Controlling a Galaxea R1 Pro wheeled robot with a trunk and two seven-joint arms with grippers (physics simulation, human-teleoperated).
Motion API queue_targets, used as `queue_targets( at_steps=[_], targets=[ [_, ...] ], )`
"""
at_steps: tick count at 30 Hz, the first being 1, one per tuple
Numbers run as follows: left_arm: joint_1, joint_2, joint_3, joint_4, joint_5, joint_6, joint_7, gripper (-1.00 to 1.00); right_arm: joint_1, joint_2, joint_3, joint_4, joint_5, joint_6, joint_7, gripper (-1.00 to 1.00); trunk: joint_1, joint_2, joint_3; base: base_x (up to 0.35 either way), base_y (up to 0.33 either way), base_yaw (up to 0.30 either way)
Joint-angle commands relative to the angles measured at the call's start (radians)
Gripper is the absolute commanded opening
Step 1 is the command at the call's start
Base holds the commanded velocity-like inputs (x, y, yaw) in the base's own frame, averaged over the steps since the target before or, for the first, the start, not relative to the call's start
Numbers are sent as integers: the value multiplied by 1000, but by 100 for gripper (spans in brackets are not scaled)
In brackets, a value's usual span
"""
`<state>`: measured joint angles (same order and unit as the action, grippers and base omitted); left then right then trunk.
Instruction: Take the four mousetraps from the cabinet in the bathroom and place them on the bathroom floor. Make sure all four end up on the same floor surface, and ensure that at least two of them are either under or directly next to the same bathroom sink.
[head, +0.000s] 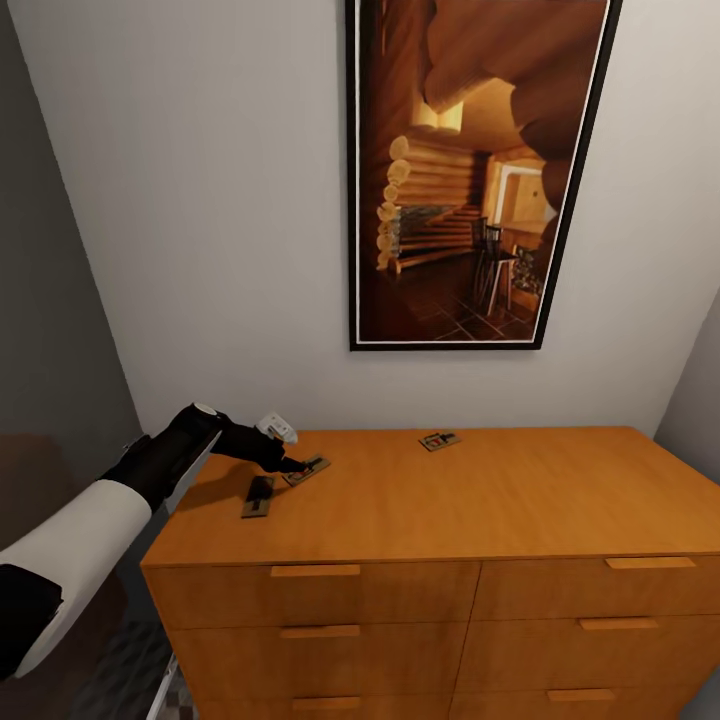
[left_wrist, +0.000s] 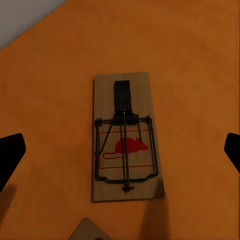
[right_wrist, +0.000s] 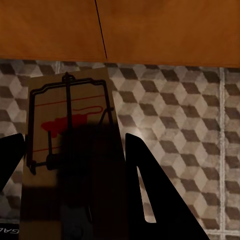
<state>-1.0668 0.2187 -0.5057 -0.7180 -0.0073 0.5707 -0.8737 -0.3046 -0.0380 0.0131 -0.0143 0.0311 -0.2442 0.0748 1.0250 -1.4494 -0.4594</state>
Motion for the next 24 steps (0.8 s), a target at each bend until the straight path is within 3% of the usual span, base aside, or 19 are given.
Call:
queue_targets(
  at_steps=[1, 24],
  targets=[
    [-1, 0, -2, 0, -1, 6, -2, 100, -1, 0, 1, 1, 3, -4, 2, -100, 0, -1, -1, 0, 0, 0],
    [-1, -8, -6, 23, -1, 5, -2, 100, -1, -2, -1, 1, 3, -3, 2, -100, 0, -1, -1, 0, 0, 0]
  ],
)
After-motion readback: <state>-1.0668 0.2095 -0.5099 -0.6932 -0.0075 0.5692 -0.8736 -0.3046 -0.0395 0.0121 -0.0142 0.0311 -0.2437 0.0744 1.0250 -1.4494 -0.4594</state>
